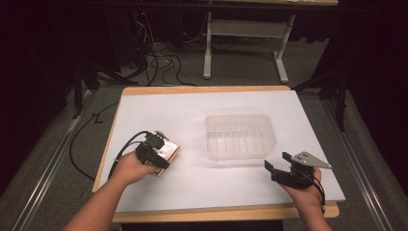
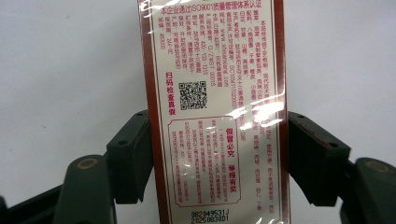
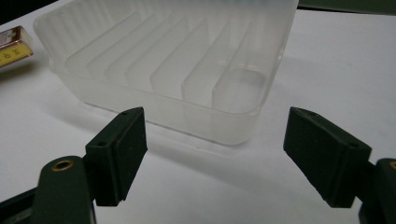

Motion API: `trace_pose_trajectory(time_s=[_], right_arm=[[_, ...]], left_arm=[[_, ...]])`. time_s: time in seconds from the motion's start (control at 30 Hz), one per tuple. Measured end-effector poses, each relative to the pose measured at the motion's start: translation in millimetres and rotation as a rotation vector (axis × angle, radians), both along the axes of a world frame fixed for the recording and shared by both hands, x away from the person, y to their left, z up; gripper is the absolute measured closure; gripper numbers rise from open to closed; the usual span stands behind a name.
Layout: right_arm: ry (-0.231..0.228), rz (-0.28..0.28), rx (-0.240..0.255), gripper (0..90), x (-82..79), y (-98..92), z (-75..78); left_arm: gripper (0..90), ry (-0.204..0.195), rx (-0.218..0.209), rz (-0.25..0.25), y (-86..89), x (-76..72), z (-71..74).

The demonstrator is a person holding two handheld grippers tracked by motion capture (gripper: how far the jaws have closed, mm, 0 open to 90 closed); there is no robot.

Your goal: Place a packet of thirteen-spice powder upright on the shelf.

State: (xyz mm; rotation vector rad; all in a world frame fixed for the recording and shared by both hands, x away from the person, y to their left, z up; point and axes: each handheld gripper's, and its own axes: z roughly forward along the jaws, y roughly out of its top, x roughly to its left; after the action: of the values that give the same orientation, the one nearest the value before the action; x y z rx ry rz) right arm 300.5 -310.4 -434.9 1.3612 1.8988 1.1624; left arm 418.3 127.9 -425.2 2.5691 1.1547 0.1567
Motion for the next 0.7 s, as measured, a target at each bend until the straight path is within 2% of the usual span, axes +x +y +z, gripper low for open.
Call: trace_pose_trajectory(time_s=[0.17, 0.33, 0.4, 0.7], right_arm=[[-0.002, -0.001, 0.001, 22.1, -0.3, 0.0, 0.3], [-0.003, 0.0, 0.0, 22.1, -0.4, 0.2, 0.2], [-0.001, 0.0, 0.0, 22.2, -0.6, 0.6, 0.2], [0.001, 0.0, 0.001, 22.2, -0.7, 1.2, 0.0]], left_arm=[[31.5, -0.03, -0.048, 0.007, 2.3, -7.8, -1.1], [31.6, -0.078, -0.095, 0.011, 5.4, -15.5, 0.5], [31.6, -0.096, -0.128, 0.019, 6.6, -18.4, 0.8], [31.6, -0.172, -0.209, 0.049, 7.5, -30.5, -2.5]])
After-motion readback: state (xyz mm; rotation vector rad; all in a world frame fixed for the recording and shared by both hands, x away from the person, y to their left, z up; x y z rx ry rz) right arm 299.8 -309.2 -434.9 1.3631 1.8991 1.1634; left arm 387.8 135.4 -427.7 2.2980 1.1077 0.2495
